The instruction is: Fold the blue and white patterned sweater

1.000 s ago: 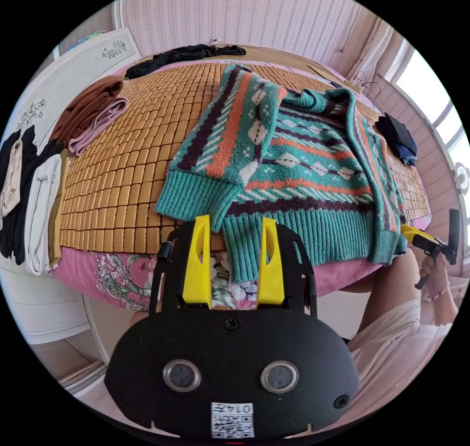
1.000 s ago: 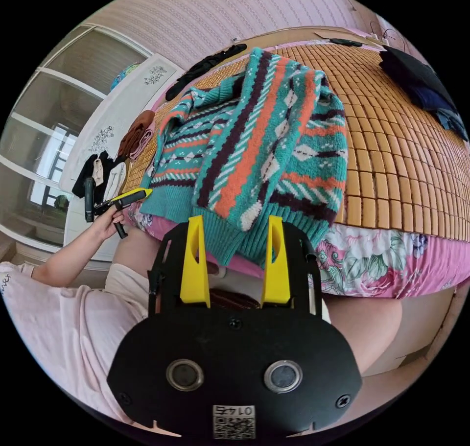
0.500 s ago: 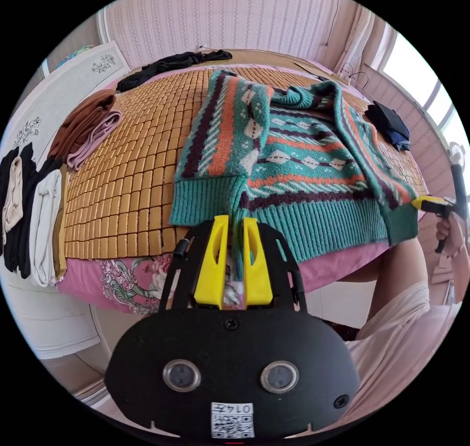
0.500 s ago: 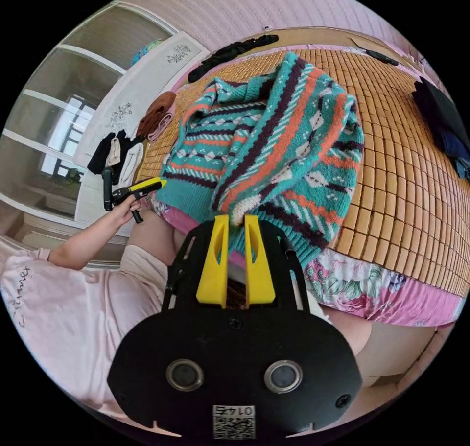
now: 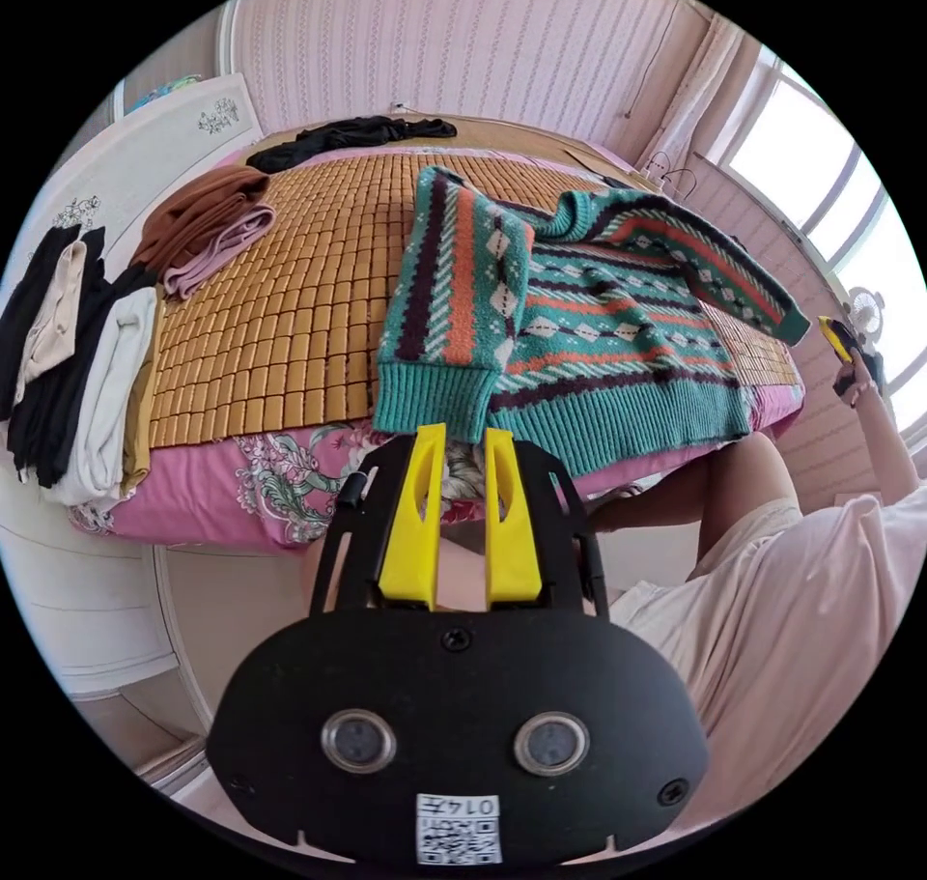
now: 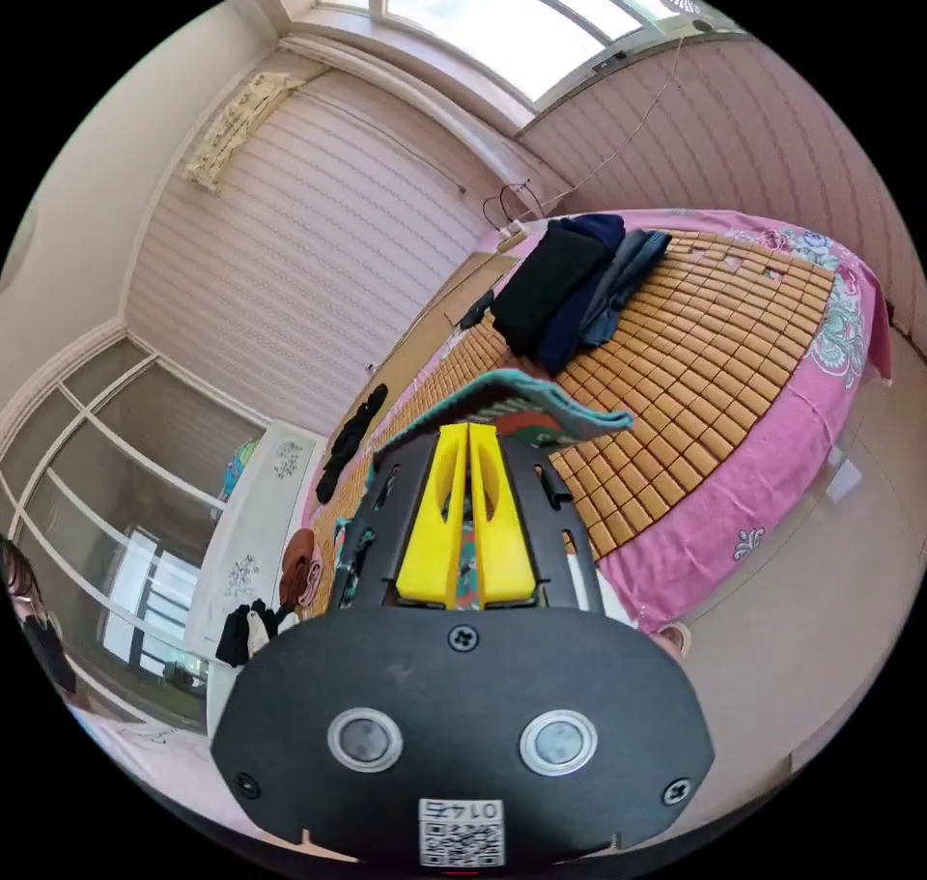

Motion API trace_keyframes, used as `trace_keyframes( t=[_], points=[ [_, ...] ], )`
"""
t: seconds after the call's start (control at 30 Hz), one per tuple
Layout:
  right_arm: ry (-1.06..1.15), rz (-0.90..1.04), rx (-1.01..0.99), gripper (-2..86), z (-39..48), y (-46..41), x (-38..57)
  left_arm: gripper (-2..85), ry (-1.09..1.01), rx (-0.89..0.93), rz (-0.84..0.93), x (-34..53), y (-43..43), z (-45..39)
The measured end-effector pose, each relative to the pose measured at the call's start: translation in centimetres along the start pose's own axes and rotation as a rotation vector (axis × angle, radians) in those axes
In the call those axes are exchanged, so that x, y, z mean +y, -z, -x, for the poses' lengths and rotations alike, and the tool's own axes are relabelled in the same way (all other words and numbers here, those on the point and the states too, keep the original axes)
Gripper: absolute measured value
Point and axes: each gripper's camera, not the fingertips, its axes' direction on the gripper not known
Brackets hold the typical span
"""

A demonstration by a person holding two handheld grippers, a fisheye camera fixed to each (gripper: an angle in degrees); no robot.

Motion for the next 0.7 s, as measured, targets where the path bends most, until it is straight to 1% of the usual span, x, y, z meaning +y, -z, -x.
trace_keyframes(
  t=[0.03,0.1,0.13,0.2,0.23,0.3,0.37,0.4,0.47,0.53,0.57,0.63,0.7],
  points=[
    [0.026,0.063,0.018,0.7,0.4,-1.2,0.8,8.4,0.001,-0.013,-0.011,0.0,0.1,-0.1],
    [0.154,0.306,0.066,1.5,2.6,-6.3,4.4,10.7,-0.008,-0.052,-0.027,-0.6,-0.1,-0.5],
    [0.187,0.358,0.083,1.8,3.2,-7.5,5.2,11.2,-0.013,-0.060,-0.024,-0.9,-0.4,-0.7],
    [0.324,0.500,0.191,5.6,5.6,-11.4,7.9,12.7,-0.027,-0.058,0.006,-2.2,-2.1,-1.3],
    [0.359,0.519,0.226,6.7,6.2,-12.3,8.5,12.7,-0.032,-0.056,0.022,-2.6,-2.6,-1.6],
    [0.433,0.580,0.372,10.5,7.4,-15.4,10.1,11.5,-0.042,-0.081,0.114,-4.1,-5.5,-2.5],
    [0.457,0.668,0.416,12.4,7.6,-17.5,11.1,10.2,-0.049,-0.107,0.204,-4.8,-7.6,-3.0],
    [0.500,0.618,0.457,12.8,8.4,-17.3,11.5,9.2,-0.065,-0.104,0.190,-4.9,-7.6,-3.3],
    [0.534,0.616,0.489,11.8,8.8,-17.5,11.6,7.3,-0.043,-0.086,0.199,-5.1,-7.3,-3.2],
    [0.526,0.686,0.469,8.4,8.9,-17.5,10.9,5.3,-0.056,-0.110,0.128,-4.9,-5.2,-2.9],
    [0.510,0.730,0.423,4.8,8.9,-17.1,10.1,5.0,-0.059,-0.161,0.065,-4.6,-3.1,-2.3],
    [0.493,0.729,0.353,4.2,8.9,-16.0,8.8,4.9,-0.008,-0.203,-0.026,-4.1,0.5,0.2],
    [0.530,0.724,0.297,3.7,9.2,-14.3,7.4,4.8,0.140,-0.300,-0.110,-3.5,4.9,5.1]
  ],
)
